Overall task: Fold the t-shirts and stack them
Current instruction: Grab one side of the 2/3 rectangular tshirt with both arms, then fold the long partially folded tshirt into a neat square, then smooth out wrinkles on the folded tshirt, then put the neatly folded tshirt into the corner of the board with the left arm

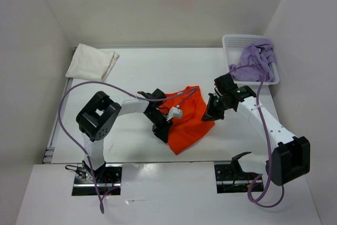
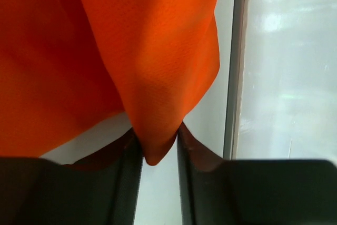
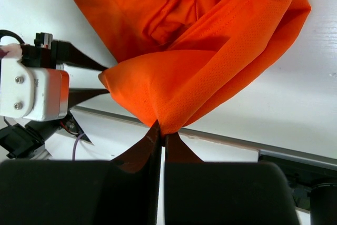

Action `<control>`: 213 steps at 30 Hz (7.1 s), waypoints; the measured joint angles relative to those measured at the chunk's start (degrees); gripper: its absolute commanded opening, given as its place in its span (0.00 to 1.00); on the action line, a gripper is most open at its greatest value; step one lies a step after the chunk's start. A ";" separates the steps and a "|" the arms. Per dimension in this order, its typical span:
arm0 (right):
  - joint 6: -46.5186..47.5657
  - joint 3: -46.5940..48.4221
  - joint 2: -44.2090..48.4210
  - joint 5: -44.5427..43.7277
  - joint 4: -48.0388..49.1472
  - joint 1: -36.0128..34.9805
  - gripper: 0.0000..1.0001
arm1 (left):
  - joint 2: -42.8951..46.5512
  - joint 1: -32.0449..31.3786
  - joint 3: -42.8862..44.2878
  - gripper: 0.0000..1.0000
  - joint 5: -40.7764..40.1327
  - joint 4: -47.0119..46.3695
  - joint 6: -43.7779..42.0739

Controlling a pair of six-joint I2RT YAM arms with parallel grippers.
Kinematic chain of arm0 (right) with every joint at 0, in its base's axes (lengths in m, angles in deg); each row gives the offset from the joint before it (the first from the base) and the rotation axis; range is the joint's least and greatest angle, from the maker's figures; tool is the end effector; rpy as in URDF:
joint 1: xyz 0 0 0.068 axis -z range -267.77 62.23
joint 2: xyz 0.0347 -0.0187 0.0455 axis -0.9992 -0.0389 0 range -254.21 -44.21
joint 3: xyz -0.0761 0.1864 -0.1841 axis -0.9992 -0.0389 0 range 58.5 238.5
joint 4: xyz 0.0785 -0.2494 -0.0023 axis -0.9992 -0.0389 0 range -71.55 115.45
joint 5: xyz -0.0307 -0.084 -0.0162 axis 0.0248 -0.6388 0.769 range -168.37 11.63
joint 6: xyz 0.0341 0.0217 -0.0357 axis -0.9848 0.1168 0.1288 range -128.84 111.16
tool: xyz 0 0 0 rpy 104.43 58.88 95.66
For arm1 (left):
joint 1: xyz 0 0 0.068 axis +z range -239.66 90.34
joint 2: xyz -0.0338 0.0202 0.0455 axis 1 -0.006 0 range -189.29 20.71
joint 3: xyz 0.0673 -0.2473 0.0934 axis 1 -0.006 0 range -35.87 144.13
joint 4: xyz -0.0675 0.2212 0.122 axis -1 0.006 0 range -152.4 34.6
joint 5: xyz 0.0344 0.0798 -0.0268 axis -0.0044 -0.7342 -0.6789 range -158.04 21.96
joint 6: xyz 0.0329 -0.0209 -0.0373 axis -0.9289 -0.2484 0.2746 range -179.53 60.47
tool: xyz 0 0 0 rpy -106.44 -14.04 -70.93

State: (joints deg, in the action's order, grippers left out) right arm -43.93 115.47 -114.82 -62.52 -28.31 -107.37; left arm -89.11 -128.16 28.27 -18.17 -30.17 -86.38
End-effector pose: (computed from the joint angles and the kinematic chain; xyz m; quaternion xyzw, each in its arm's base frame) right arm 0.2099 0.0850 0.2631 0.1041 0.9660 0.2093 0.1103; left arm 0.2523 -0.2354 0.1336 0.5242 0.7351 -0.4268 0.0525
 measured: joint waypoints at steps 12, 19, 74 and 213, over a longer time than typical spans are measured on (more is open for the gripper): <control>0.00 0.13 -0.46 -0.17 0.24 0.00 0.00 | 1.64 2.99 7.37 0.05 0.85 2.51 1.79; 0.00 2.69 -3.02 -0.44 0.42 0.00 0.00 | 3.21 3.58 8.70 0.04 0.90 3.98 2.95; 8.17 54.25 -52.41 -9.92 13.07 6.78 0.31 | -7.19 25.75 28.85 1.00 -24.48 -3.72 17.07; 8.22 18.82 -19.78 -23.23 25.33 11.78 0.81 | -13.64 24.92 41.42 0.00 -44.26 -0.92 17.42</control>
State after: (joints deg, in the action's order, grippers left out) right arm -35.71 134.29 -134.60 -85.75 -2.98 -95.59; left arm -102.75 -103.24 69.69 -62.43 -31.09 -68.96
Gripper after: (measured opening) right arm 0.815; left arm 0.019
